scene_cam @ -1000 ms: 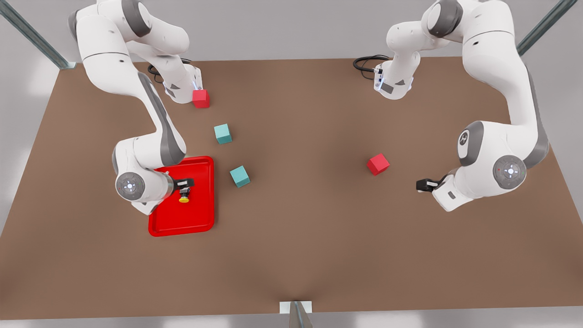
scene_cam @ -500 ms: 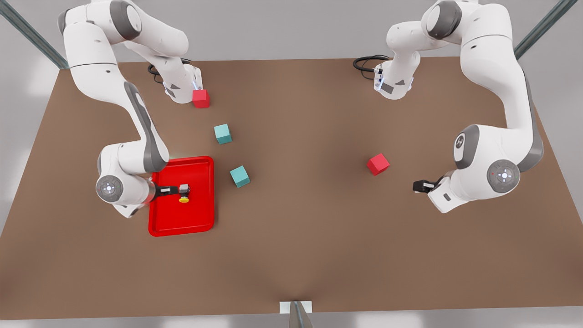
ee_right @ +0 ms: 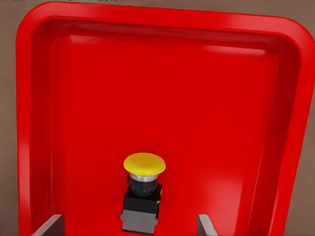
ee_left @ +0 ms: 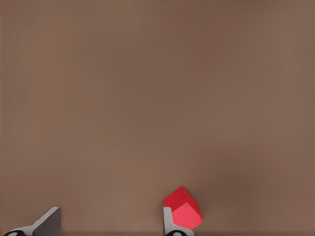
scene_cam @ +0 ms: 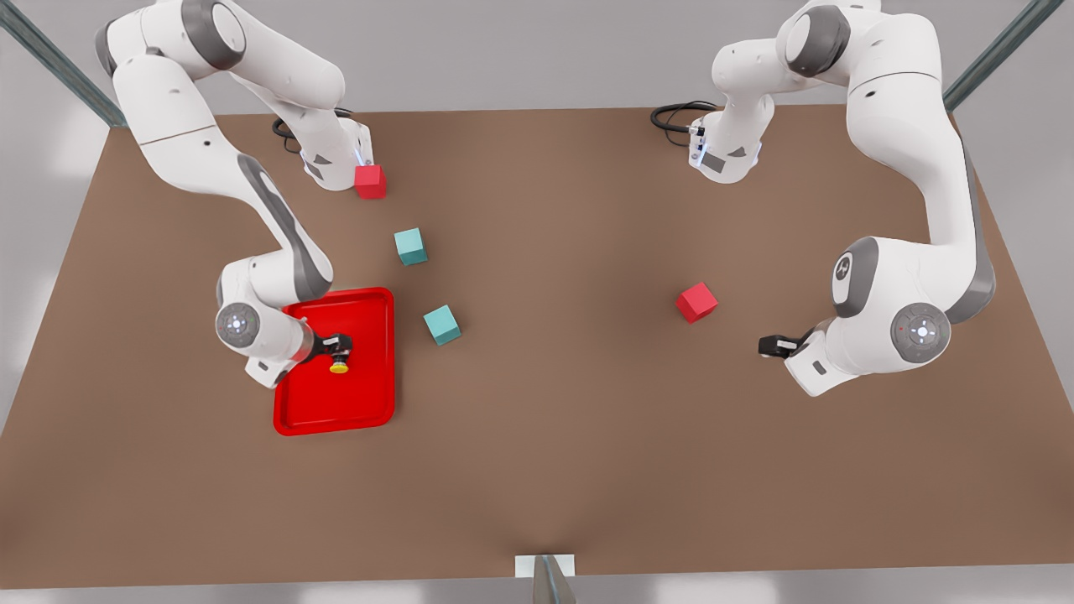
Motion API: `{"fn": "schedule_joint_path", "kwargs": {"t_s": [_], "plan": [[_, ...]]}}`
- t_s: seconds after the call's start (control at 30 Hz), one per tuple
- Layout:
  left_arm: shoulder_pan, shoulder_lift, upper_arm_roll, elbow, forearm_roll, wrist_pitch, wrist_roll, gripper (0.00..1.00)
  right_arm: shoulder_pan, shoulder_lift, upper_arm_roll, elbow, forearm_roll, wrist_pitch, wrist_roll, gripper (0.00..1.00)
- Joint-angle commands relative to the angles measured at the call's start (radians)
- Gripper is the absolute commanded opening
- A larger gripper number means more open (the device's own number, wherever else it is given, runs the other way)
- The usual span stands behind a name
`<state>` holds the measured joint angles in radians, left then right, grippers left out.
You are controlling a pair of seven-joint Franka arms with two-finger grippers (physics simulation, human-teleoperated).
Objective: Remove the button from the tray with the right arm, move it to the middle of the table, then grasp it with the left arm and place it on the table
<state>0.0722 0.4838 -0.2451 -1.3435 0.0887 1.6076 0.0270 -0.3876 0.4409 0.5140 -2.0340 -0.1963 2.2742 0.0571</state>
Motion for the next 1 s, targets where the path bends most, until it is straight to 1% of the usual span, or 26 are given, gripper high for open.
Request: {"fn": "schedule_joint_path", "kwargs": {"t_s": [0.0,0.2,0.37,0.97], "plan": [[0.000,-0.002,0.000,0.001,0.003,0.000,-0.001,1.00,-0.004,0.004,0.000,-0.005,-0.003,0.097,0.030,1.00],[0.000,-0.001,0.000,0.001,0.003,0.000,-0.001,1.00,-0.014,0.007,0.000,-0.023,-0.017,0.097,0.030,1.00],[0.000,-0.001,0.000,-0.003,0.003,0.000,-0.001,1.00,-0.045,0.013,0.000,-0.046,-0.071,0.113,0.029,1.00],[0.003,0.012,0.000,-0.005,0.036,0.000,-0.001,1.00,-0.036,0.073,0.000,-0.048,-0.110,0.165,0.030,1.00]]}}
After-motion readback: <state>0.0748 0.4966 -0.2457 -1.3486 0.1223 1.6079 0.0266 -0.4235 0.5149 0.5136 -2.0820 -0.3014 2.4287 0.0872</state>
